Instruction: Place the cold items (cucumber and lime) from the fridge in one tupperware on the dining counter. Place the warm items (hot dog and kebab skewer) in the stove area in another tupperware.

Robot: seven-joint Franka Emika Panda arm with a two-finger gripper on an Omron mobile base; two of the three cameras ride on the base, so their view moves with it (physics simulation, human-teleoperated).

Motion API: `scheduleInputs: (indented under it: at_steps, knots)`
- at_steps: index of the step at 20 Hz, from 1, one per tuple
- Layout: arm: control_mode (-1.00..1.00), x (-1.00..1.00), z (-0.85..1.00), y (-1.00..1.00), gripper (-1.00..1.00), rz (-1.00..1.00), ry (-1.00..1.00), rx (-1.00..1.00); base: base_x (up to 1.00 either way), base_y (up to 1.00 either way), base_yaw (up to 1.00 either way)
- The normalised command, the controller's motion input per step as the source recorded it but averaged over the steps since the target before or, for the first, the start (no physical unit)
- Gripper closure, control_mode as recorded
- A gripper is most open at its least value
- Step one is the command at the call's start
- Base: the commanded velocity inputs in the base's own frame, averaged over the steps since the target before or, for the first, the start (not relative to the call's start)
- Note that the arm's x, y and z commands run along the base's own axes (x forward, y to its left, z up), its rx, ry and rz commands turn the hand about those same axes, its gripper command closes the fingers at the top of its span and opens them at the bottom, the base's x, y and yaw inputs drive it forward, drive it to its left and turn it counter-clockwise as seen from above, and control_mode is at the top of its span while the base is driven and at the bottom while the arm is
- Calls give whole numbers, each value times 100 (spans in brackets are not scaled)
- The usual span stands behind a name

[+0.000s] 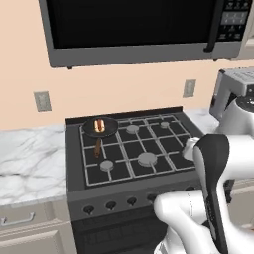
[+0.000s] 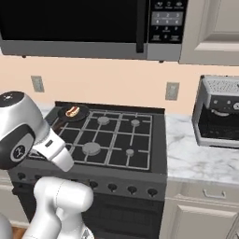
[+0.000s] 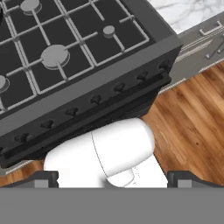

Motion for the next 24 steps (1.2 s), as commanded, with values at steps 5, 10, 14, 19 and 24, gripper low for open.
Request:
scheduleInputs:
  at_steps: [5,10,14,19,24]
  knots:
    - [100,0,0,0,-100,0,0,0,83,56,3]
    - [-100,36,0,14,-100,8,4,0,51,32,9]
    - [-100,100,0,49,-100,24,2,0,0,0,0]
    - [-100,96,0,56,-100,18,1,0,0,0,0]
    - [-100,77,-9,39,-100,1,-2,0,0,0,0]
